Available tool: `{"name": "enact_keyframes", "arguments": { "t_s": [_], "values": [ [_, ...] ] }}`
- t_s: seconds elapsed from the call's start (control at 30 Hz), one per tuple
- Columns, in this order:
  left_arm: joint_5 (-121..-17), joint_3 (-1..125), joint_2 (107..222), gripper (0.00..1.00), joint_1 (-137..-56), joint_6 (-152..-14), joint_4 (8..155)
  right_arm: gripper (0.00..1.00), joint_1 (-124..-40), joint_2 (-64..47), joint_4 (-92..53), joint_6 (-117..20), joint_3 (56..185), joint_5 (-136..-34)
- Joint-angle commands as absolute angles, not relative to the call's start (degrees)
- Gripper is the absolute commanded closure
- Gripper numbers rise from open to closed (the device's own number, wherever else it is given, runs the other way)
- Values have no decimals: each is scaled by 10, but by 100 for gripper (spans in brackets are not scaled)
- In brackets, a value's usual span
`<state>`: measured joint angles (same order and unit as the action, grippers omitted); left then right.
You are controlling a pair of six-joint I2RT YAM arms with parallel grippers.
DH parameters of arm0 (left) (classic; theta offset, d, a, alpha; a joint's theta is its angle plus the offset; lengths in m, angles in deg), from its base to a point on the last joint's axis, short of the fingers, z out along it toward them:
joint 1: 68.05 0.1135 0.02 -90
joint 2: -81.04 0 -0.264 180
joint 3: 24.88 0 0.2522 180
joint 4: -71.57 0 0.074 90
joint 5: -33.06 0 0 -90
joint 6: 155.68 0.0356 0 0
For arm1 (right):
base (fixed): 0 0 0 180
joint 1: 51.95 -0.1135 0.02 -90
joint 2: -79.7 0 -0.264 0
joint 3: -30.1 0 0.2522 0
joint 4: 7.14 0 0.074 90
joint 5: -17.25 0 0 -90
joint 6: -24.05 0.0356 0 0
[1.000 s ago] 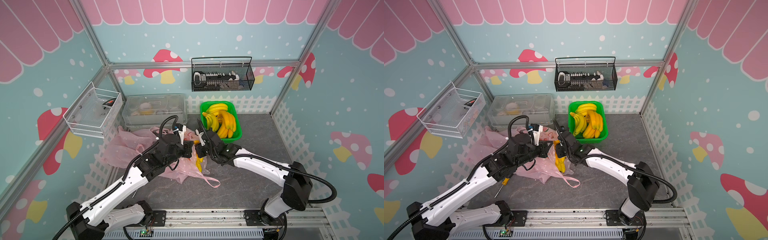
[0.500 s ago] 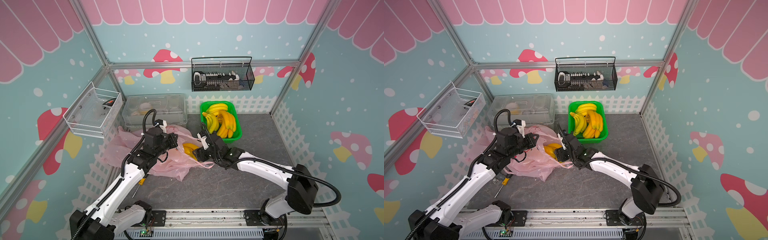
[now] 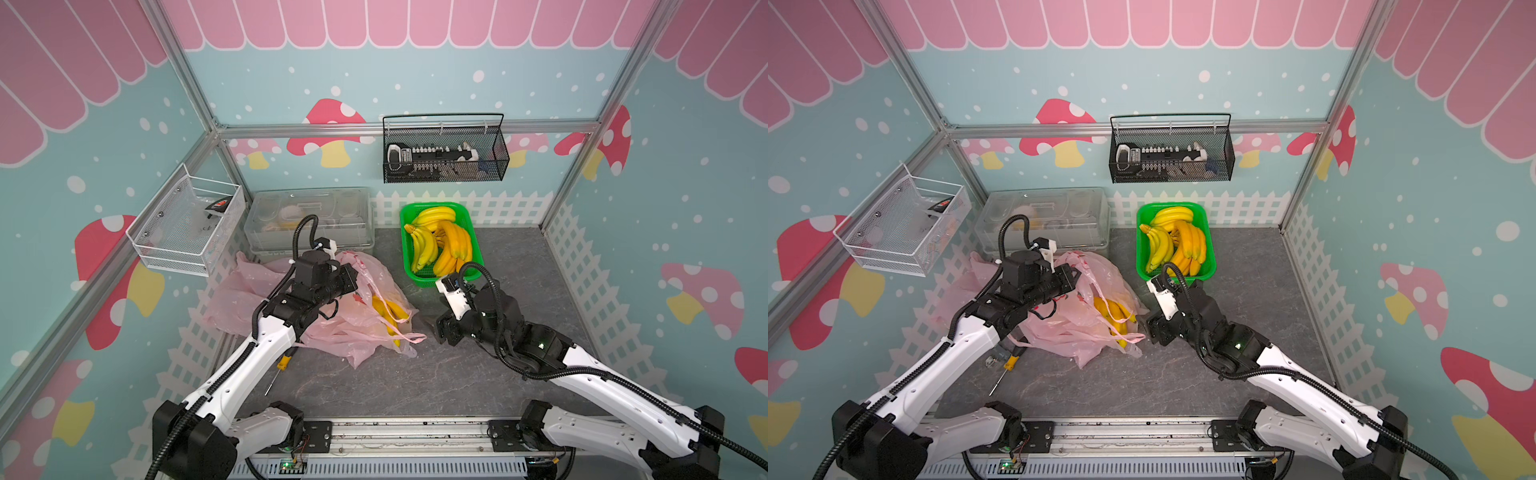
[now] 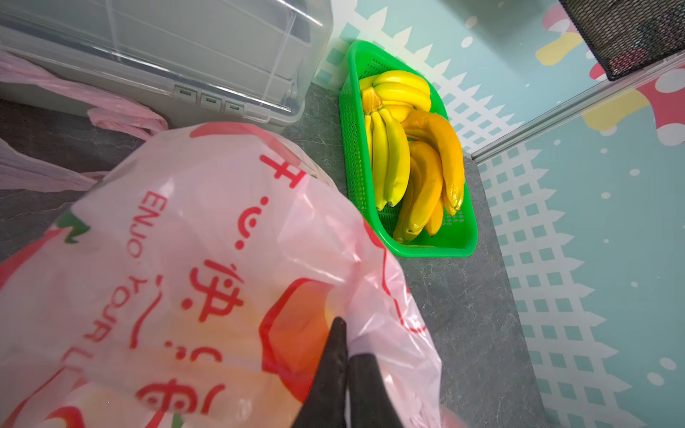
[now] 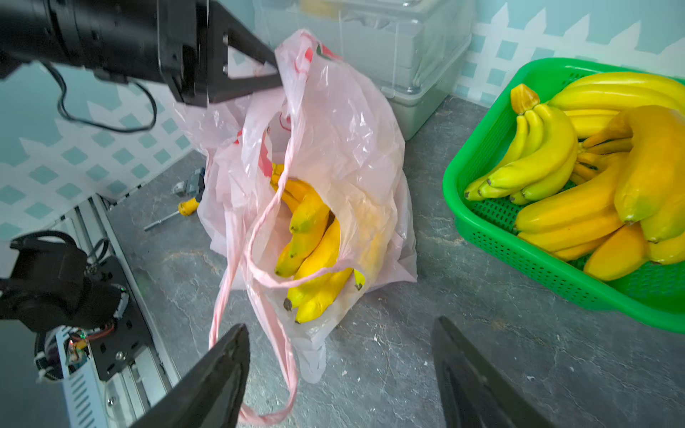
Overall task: Place the banana into a plastic bag & tie a knot
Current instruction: Place the banana into the plastic bag, then adjust the plastic bag at the center of the board.
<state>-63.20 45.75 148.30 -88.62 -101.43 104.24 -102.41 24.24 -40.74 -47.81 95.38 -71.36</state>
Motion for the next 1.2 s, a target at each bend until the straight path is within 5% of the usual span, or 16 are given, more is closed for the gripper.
{"name": "enact_keyframes", "arguments": {
  "t_s": [0.0, 0.67, 0.83, 1.1, 1.17],
  "values": [
    [-639, 485, 1495, 100, -882, -1008, 1031, 26, -1036, 254, -436, -519, 929, -732],
    [-653, 518, 1545, 100, -882, -997, 1034, 40, -1069, 234, -406, -567, 919, -752],
    [-657, 519, 1551, 100, -882, -996, 1035, 56, -1069, 212, -394, -571, 938, -753],
    [-658, 526, 1569, 100, -883, -988, 1040, 99, -1070, 227, -403, -554, 953, -725],
    [-660, 538, 1584, 100, -887, -986, 1042, 100, -1070, 247, -415, -546, 957, -694]
  ]
}}
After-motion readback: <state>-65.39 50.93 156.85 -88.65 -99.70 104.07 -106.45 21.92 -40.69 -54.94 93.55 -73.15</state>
